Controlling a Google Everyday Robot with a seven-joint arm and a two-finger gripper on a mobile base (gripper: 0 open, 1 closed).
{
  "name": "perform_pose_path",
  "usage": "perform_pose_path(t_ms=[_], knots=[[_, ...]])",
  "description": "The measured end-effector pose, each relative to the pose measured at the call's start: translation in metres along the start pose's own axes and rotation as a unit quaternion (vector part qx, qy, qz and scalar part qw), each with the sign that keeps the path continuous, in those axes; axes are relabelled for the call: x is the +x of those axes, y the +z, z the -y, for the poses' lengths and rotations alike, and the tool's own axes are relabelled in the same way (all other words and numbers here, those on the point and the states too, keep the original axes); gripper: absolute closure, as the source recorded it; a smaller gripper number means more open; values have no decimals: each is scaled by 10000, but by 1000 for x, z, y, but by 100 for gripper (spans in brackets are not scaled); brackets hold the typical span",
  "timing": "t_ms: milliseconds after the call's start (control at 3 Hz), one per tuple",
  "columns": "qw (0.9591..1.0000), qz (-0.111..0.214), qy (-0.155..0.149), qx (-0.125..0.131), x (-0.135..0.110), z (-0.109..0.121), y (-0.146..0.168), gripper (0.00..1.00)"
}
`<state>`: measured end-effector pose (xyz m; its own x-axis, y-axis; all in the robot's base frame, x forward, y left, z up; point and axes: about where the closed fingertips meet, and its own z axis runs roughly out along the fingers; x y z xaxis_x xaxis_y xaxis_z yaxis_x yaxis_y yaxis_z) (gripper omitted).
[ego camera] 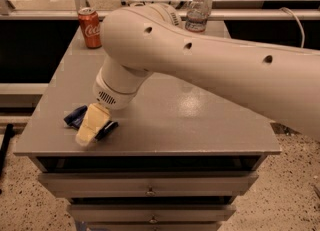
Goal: Pick rxbar blueberry
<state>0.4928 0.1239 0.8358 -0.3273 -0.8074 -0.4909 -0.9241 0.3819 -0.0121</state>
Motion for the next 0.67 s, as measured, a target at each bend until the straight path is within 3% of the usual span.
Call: perform_pose_path(t_ms=[333,667], knots=[[9999,154,-29,46,-9,-6,13,3],[9997,235,-1,67,-12,-9,19,26]])
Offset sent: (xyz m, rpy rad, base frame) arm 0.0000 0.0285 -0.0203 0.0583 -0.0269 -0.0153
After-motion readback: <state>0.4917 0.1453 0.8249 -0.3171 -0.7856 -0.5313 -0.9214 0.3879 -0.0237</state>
